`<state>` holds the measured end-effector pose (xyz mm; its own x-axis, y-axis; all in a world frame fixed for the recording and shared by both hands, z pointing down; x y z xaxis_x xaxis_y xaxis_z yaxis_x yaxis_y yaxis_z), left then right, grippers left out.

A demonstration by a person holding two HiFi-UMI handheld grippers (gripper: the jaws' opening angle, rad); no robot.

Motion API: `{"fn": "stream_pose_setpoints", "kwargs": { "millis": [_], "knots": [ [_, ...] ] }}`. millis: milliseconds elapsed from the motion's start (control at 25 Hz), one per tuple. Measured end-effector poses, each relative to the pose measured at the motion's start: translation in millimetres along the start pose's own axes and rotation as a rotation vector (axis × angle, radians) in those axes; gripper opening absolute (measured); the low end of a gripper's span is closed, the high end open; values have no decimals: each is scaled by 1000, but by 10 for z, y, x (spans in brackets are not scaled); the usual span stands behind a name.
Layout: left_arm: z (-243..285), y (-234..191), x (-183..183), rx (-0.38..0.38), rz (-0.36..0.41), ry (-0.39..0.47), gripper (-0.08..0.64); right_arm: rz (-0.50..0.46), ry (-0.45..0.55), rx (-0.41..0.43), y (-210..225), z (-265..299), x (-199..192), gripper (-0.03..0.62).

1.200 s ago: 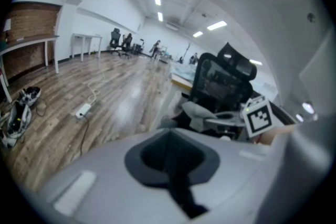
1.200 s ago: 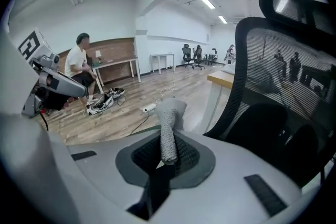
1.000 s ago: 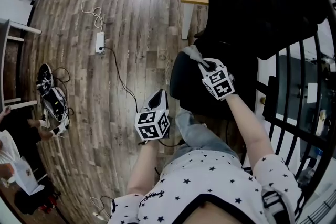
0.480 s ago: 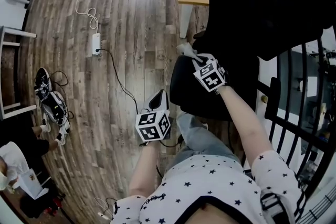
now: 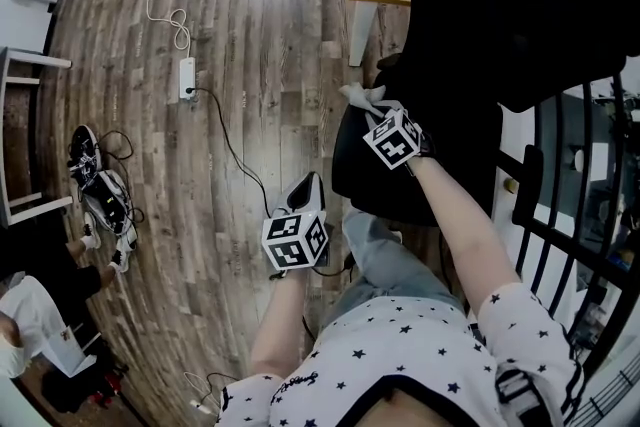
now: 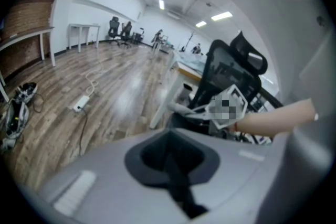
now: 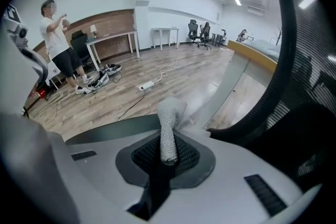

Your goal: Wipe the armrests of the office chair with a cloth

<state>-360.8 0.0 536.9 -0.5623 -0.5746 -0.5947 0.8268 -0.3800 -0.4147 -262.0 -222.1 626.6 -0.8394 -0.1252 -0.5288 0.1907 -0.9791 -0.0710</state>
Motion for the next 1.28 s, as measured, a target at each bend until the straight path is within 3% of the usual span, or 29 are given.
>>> {"fn": "stream_pose_setpoints", "kwargs": {
  "millis": [440, 1280],
  "knots": [
    [-86, -45, -98, -1, -15, -10, 5, 50, -47, 8, -38, 83, -16, 34],
    [-277, -26, -251, -5, -28, -6, 6, 2, -58, 65, -521, -63, -133, 34]
  ]
}}
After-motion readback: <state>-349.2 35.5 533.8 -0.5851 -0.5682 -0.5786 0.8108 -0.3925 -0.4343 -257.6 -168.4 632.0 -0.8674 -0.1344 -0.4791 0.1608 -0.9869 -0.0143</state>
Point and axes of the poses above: the fingertips, and each gripper's own axes: z forward along the fingers, y to its right, x out of its top, the point moved 9 cm from there along -z, backward along the fingers, and after that the axes turned 4 degrees about -z, right-handed, at the moved point
